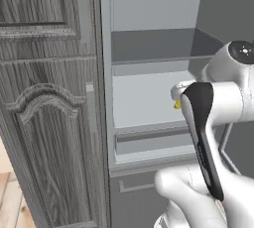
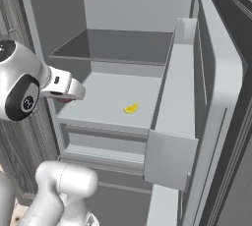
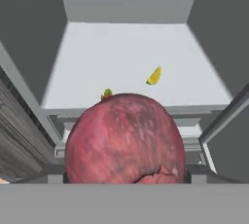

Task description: Grab the onion and lemon wedge from the fridge, place them in the blender, close the lid, and turn on the blender to create a marinade.

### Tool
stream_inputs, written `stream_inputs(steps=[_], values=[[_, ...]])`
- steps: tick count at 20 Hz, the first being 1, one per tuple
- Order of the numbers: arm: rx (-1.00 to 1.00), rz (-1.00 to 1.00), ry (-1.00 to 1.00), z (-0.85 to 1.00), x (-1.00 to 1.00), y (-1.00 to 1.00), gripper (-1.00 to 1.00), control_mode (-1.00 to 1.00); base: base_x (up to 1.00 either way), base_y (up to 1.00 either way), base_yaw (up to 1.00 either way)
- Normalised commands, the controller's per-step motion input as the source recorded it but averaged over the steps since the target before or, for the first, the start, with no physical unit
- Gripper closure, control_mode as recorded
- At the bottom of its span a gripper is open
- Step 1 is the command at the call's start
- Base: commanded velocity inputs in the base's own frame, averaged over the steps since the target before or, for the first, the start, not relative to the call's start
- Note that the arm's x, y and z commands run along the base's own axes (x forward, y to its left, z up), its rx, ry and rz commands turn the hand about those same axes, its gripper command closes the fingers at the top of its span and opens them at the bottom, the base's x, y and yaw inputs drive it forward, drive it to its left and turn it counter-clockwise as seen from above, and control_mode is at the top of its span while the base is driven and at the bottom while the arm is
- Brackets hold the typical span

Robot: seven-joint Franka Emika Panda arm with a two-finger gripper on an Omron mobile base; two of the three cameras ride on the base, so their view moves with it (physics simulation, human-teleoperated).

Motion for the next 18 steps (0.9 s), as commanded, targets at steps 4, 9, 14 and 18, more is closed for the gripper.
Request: stream_inputs(steps=[4,9,14,18], values=[[0.0,0.01,0.0,0.0,-0.1,0.0,1.0,-1.0,0.0,0.0,0.0],[0.0,0.12,0.0,0.0,-0.73,0.18,1.0,-1.0,0.0,0.0,0.0],[0.0,0.06,0.0,-0.05,-1.0,0.39,1.0,-1.0,0.0,0.0,0.0],[-0.02,-0.06,0.0,-0.31,-1.0,0.49,1.0,-1.0,0.0,0.0,0.0]])
